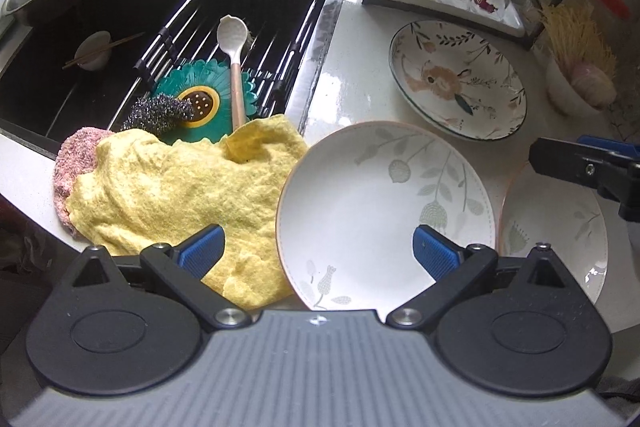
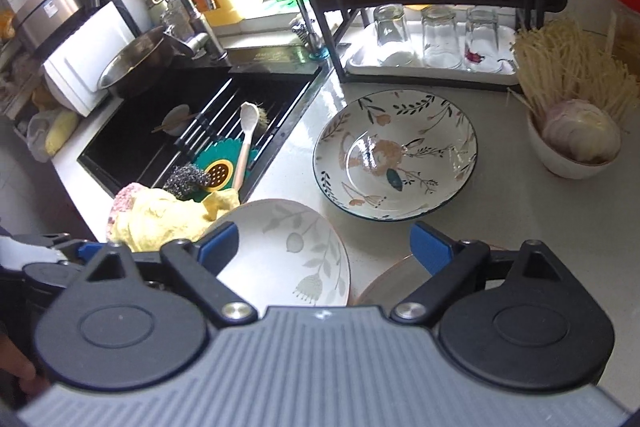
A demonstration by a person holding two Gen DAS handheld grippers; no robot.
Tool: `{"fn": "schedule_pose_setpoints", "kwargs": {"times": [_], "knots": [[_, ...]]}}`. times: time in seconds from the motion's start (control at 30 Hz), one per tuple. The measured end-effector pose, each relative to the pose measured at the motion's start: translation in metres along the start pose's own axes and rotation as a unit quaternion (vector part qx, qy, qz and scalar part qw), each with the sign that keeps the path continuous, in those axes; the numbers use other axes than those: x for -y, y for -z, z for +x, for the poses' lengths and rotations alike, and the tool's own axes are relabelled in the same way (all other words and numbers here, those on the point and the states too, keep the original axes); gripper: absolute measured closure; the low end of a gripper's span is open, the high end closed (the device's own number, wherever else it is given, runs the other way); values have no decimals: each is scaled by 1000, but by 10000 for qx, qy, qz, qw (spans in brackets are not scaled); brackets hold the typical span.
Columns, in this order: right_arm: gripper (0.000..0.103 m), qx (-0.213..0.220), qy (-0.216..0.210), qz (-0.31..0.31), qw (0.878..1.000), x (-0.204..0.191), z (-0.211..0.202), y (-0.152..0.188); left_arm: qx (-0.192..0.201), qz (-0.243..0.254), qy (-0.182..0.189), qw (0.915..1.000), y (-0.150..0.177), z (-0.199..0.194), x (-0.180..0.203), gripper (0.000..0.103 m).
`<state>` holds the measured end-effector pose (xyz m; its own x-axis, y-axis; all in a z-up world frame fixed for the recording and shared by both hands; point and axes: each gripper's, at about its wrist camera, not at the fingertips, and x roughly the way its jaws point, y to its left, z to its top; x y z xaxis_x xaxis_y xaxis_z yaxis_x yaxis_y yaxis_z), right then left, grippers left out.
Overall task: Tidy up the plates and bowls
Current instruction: 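Grasp one leaf-print plate rim with the left gripper while the right gripper grasps the other, then lift and carry both held plates toward the open counter space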
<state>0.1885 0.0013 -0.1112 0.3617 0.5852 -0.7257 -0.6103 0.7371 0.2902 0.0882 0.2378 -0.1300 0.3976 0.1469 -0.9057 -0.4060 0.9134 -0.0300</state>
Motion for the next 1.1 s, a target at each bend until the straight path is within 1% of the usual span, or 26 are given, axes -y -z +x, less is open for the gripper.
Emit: {"fn": "schedule_pose_setpoints", "kwargs": {"times": [0.07,0.1,0.13,0.2,0.23,0.27,0.3,0.37,0.4,0.5,0.57,0.6,0.67,0.7,0.77,0.8,0.83,0.87,0.9,0.97,1.0,1.03,1.07,1.1], "knots": [[21,-189,-113,14,9998,3,12,-2,-94,-114,13,9999,0,7,-5,1],[22,-249,-148,-23,9996,3,16,-3,-147,-187,76,9997,0,11,-7,1],[23,-314,-187,-99,9993,3,22,-4,-216,-245,118,9994,-1,14,-9,1],[29,-466,-223,-315,9982,1,33,-5,-288,-381,131,9988,1,19,-11,1],[37,-576,-206,-408,9973,-1,39,-6,-307,-453,129,9984,2,21,-13,1],[41,-679,-225,-482,9963,-3,45,-7,-374,-555,134,9977,3,25,-16,2],[43,-761,-248,-547,9953,-4,51,-8,-426,-640,153,9969,4,27,-18,2],[53,-873,-255,-644,9938,-5,61,-9,-466,-839,151,9953,7,32,-25,2],[55,-927,-262,-681,9930,-5,66,-10,-480,-938,164,9943,9,34,-28,2],[55,-1089,-315,-814,9902,-3,78,-9,-630,-1188,336,9904,15,42,-35,4],[55,-1214,-237,-836,9888,-1,86,-9,-705,-1336,357,9879,18,48,-36,16],[55,-1286,-296,-820,9879,1,89,-9,-728,-1397,394,9867,20,50,-37,19],[55,-1355,-356,-879,9862,3,92,-9,-780,-1537,445,9840,22,55,-37,33],[55,-1373,-347,-954,9853,3,94,-10,-808,-1593,424,9830,23,56,-37,36],[54,-1473,-392,-991,9833,4,99,-11,-828,-1696,409,9812,25,59,-39,48],[54,-1535,-460,-973,9823,5,101,-12,-818,-1762,414,9801,26,60,-41,50],[55,-1575,-508,-948,9816,6,104,-12,-821,-1822,403,9790,26,62,-42,57],[55,-1580,-561,-918,9816,6,105,-13,-834,-1882,369,9779,27,63,-44,66],[55,-1591,-621,-919,9810,6,106,-13,-811,-1951,361,9768,27,63,-46,70],[61,-1634,-652,-983,9795,4,109,-13,-729,-2065,409,9749,28,62,-47,79],[63,-1636,-626,-994,9795,4,110,-13,-691,-2113,415,9741,28,62,-48,81],[67,-1655,-605,-977,9795,5,112,-14,-663,-2152,412,9734,28,61,-47,84],[72,-1685,-580,-959,9793,6,115,-14,-644,-2175,397,9731,29,61,-47,84],[74,-1695,-556,-930,9796,9,117,-15,-625,-2194,392,9728,29,60,-47,84]]}}
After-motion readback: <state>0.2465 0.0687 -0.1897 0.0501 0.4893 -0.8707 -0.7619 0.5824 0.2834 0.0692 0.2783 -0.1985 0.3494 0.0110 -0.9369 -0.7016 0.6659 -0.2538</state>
